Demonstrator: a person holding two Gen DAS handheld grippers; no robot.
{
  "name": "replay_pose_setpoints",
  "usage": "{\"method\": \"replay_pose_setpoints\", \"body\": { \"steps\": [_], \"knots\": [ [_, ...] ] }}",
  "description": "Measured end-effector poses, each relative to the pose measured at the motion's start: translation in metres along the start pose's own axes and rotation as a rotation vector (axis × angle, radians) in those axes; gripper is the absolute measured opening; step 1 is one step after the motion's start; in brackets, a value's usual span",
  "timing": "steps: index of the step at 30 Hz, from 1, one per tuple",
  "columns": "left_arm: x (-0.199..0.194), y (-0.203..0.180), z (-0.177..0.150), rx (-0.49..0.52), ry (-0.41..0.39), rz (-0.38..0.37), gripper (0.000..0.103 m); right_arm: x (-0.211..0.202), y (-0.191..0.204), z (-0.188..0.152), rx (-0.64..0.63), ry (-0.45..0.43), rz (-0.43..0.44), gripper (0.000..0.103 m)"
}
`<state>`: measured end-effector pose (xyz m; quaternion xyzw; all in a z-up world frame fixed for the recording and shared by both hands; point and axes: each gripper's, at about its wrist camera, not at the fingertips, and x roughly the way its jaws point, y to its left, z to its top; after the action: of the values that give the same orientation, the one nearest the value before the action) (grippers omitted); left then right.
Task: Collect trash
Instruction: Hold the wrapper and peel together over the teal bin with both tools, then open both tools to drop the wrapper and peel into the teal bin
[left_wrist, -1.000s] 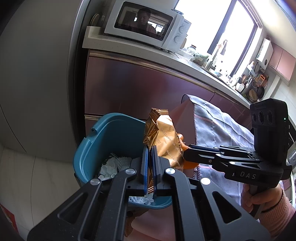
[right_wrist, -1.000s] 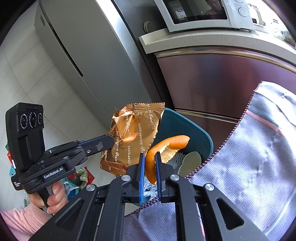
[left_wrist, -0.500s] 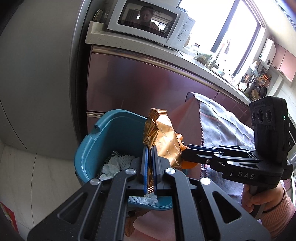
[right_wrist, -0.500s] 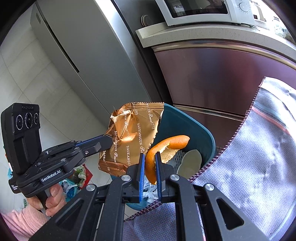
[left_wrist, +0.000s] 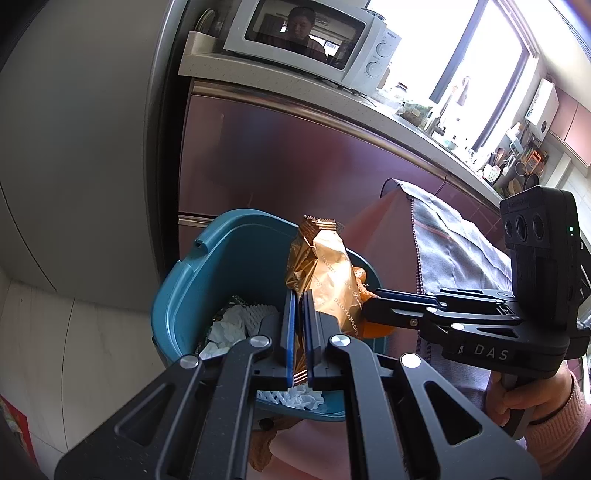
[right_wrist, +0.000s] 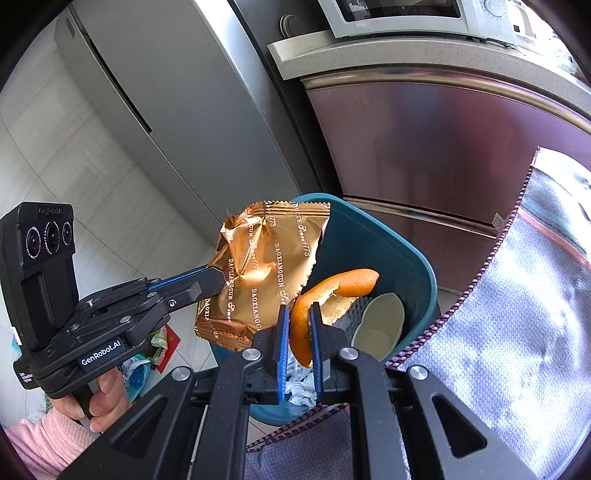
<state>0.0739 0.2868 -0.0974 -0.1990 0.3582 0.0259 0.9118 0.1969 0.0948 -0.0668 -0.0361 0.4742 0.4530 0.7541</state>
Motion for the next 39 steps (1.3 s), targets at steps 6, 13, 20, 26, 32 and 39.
{"method": "replay_pose_setpoints", "body": {
  "steps": [6,13,20,26,32,39],
  "knots": [
    [0.005,0.002,-0.001,-0.01,0.007,0.007,0.005,0.01,0.006,0.004,-0.003,0.017,-0.012,0.01],
    [0.009,0.003,-0.002,-0.017,0.014,0.007,0.005,0.016,0.013,0.006,-0.017,0.03,-0.018,0.007],
    [0.017,0.004,-0.002,-0.021,0.026,0.016,0.005,0.018,0.015,0.007,-0.017,0.033,-0.013,0.007],
    [0.031,0.006,-0.006,-0.019,0.058,0.038,0.005,0.011,0.009,0.001,-0.005,0.021,-0.004,0.008],
    [0.056,0.011,-0.011,-0.026,0.119,0.056,0.015,0.003,0.006,-0.007,0.008,0.006,0.006,0.009],
    [0.066,0.008,-0.012,-0.018,0.127,0.082,0.031,-0.011,0.002,-0.02,0.024,-0.021,0.021,0.01]
  ]
}}
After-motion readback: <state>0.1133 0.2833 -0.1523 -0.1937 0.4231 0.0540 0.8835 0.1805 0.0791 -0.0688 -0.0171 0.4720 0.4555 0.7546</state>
